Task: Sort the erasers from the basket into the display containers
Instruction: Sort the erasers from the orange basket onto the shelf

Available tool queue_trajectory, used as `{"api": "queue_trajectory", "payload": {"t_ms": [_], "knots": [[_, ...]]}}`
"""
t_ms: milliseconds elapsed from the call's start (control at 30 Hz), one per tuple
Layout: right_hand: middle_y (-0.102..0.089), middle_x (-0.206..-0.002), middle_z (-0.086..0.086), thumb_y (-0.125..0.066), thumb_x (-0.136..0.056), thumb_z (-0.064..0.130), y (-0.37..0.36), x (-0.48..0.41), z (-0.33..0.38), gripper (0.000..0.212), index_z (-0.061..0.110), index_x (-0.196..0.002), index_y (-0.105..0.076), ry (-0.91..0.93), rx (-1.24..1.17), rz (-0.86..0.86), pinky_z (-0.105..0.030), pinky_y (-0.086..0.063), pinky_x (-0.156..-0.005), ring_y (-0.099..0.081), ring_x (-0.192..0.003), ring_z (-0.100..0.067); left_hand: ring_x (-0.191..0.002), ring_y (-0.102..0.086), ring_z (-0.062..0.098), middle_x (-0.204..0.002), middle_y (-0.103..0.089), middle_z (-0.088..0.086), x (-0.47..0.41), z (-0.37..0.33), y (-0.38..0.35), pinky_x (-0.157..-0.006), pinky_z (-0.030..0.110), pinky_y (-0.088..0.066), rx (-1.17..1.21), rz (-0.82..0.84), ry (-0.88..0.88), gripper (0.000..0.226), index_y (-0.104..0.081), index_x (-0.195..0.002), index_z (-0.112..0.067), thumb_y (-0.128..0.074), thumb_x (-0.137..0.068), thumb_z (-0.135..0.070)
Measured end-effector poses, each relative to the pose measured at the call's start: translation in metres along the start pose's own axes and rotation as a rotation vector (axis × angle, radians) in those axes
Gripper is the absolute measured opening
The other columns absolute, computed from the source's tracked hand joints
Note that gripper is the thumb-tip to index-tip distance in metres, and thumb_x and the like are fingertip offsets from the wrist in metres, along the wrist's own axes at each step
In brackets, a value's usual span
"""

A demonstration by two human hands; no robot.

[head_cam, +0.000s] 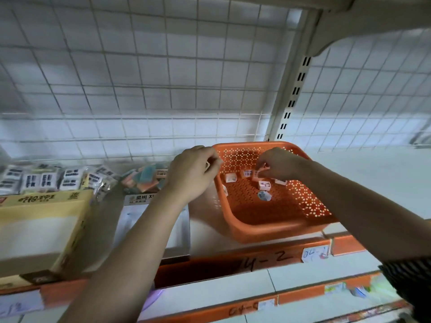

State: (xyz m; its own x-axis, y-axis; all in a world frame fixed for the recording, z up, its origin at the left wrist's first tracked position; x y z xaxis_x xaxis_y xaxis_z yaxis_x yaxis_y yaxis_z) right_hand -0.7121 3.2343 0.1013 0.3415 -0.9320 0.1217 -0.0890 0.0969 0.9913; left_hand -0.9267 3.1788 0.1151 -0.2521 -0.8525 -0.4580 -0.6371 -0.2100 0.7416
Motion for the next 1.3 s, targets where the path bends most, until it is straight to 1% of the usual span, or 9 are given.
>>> {"api": "queue_trajectory", "payload": {"t_ms": [100,200,400,500,633,767,933,1000,1300], "knots": [[-0.067,-0.113,-0.004,-0.063,-0.09,0.037,-0.007,-0.011,0.003,0.031,0.015,-0.112,-0.068,0.011,0.107,-0.008,-0.028,-0.046,-0.082,-0.059,-0.105,-0.022,-0.083,-0.063,0.017,-0.092,-0.067,-0.005,0.001,0.0,-0.007,-0.077,0.041,-0.052,0.005,-0.004,0.009,0.015,-0.066,-0.093,-0.023,-0.055,-0.094,-0.033],[-0.065,-0.107,-0.007,-0.069,-0.085,0.038,-0.014,-0.018,0.006,0.034,0.013,-0.107,-0.063,0.023,0.138,-0.026,-0.025,-0.037,-0.072,-0.059,-0.1,-0.023,-0.082,-0.063,0.017,-0.091,-0.067,-0.004,0.001,-0.001,-0.01,-0.075,0.041,-0.052,-0.009,-0.03,0.016,0.021,-0.066,-0.093,-0.022,-0.052,-0.092,-0.037],[-0.062,-0.097,-0.001,-0.068,-0.08,0.034,-0.003,-0.018,-0.007,0.036,0.014,-0.109,-0.062,0.01,-0.012,-0.088,-0.028,-0.039,-0.07,-0.054,-0.09,-0.018,-0.083,-0.063,0.016,-0.089,-0.067,-0.004,-0.01,-0.012,-0.011,-0.075,0.037,-0.051,-0.054,-0.064,-0.012,0.009,-0.067,-0.09,-0.02,-0.06,-0.091,-0.026],[-0.061,-0.088,0.011,-0.067,-0.083,0.029,0.015,0.004,-0.02,0.023,0.022,-0.105,-0.071,-0.001,-0.258,-0.164,-0.026,-0.042,-0.073,-0.059,-0.088,-0.013,-0.085,-0.063,0.017,-0.091,-0.067,-0.003,-0.027,-0.02,-0.026,-0.075,0.037,-0.051,-0.058,0.045,-0.063,0.007,-0.068,-0.092,-0.021,-0.062,-0.089,-0.024],[-0.07,-0.088,0.002,-0.053,-0.094,0.021,0.024,0.046,-0.039,0.021,0.02,-0.095,-0.073,-0.098,-0.749,-0.313,-0.017,-0.05,-0.061,-0.067,-0.066,-0.002,-0.093,-0.059,0.014,-0.102,-0.066,-0.004,-0.056,-0.031,-0.059,-0.081,0.033,-0.048,-0.159,0.343,-0.138,0.015,-0.068,-0.103,-0.02,-0.063,-0.089,-0.026],[-0.066,-0.073,-0.011,-0.039,-0.098,0.018,0.015,0.073,-0.045,0.03,0.012,-0.091,-0.068,-0.197,-0.954,-0.431,-0.023,-0.044,-0.055,-0.06,-0.055,-0.003,-0.094,-0.06,0.019,-0.103,-0.066,0.0,-0.082,-0.035,-0.097,-0.079,0.033,-0.048,-0.323,0.603,-0.17,0.022,-0.068,-0.108,-0.016,-0.062,-0.089,-0.026],[-0.062,-0.059,0.0,-0.035,-0.103,0.014,0.003,0.083,-0.045,0.03,0.007,-0.092,-0.062,-0.264,-1.041,-0.536,-0.019,-0.042,-0.043,-0.059,-0.045,-0.001,-0.08,-0.056,0.023,-0.091,-0.061,0.007,-0.092,-0.04,-0.125,-0.064,0.029,-0.038,-0.519,0.661,-0.253,0.009,-0.065,-0.094,-0.011,-0.06,-0.089,-0.017],[-0.062,-0.059,-0.002,-0.036,-0.103,0.014,0.0,0.083,-0.051,0.028,0.007,-0.098,-0.062,-0.278,-1.004,-0.56,-0.021,-0.042,-0.042,-0.059,-0.044,-0.011,-0.082,-0.06,0.025,-0.093,-0.063,0.009,-0.092,-0.038,-0.134,-0.064,0.03,-0.038,-0.563,0.649,-0.268,0.005,-0.063,-0.088,-0.013,-0.06,-0.089,-0.018],[-0.067,-0.067,-0.007,-0.052,-0.099,0.013,-0.009,0.078,-0.058,0.013,0.015,-0.104,-0.064,-0.274,-0.985,-0.51,-0.023,-0.048,-0.049,-0.065,-0.051,-0.023,-0.086,-0.061,0.023,-0.094,-0.062,0.005,-0.092,-0.036,-0.145,-0.066,0.029,-0.041,-0.534,0.686,-0.217,0.025,-0.066,-0.097,-0.014,-0.07,-0.084,-0.035]]}}
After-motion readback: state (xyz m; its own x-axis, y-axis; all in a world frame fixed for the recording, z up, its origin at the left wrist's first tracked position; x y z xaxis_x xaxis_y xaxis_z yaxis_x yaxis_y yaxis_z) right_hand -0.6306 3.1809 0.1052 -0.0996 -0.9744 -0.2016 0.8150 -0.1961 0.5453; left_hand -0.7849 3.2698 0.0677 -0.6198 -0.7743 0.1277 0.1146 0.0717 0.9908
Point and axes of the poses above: each hand's wrist, its own x-axis away from the middle knuckle, its own y-axis out of the back of the hand, z = x × y, the point moved 5 cm from there along -x, towards the middle knuckle
